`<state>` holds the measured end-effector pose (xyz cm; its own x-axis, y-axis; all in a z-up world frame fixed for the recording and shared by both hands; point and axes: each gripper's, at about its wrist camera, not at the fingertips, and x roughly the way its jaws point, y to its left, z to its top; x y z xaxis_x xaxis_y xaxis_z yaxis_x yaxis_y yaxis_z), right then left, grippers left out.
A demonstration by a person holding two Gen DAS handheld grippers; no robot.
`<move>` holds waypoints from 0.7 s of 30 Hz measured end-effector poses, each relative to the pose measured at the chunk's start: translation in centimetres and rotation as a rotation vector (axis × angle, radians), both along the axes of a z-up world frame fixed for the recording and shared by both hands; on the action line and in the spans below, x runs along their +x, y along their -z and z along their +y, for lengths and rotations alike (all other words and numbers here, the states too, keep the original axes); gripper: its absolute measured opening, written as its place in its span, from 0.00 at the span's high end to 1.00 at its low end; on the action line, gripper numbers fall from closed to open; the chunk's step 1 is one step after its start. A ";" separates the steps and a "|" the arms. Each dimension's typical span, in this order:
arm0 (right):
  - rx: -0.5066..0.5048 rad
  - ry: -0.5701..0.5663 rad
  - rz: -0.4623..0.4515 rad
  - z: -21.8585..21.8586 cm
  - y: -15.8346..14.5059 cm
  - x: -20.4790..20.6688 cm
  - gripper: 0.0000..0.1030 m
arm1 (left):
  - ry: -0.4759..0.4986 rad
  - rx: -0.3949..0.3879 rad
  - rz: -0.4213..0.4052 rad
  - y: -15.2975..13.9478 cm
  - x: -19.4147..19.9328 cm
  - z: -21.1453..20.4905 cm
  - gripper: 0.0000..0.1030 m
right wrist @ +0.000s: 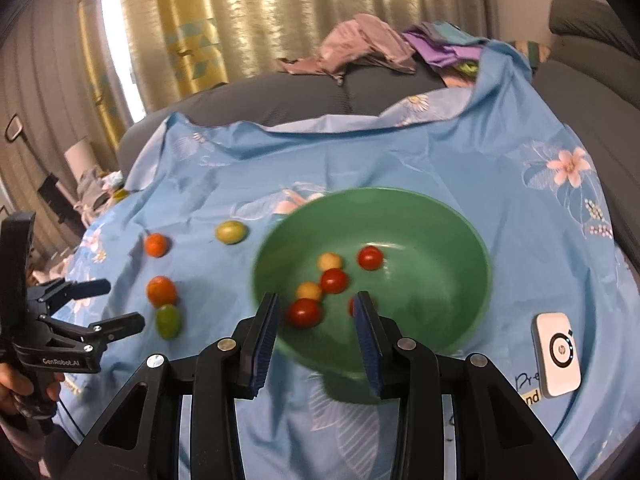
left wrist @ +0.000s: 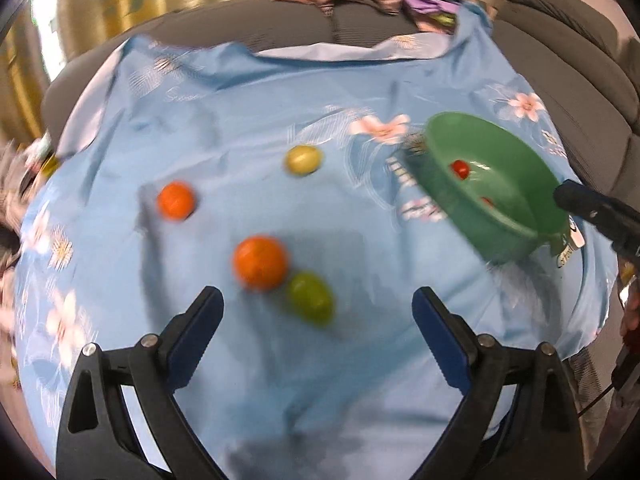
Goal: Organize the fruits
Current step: 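Withdraw both open tools from the bowl toward the remaining fruits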
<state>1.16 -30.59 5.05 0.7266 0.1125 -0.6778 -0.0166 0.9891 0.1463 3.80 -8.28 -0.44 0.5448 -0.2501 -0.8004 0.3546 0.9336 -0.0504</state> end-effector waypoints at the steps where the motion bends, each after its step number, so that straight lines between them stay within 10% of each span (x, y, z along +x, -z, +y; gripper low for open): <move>1: -0.005 -0.008 -0.004 0.5 -0.2 -0.2 0.63 | -0.022 0.002 0.003 0.1 -0.4 0.9 0.07; 21: -0.052 -0.218 0.022 9.1 -0.3 -0.7 0.51 | -0.120 -0.039 0.036 1.6 -3.9 7.2 0.03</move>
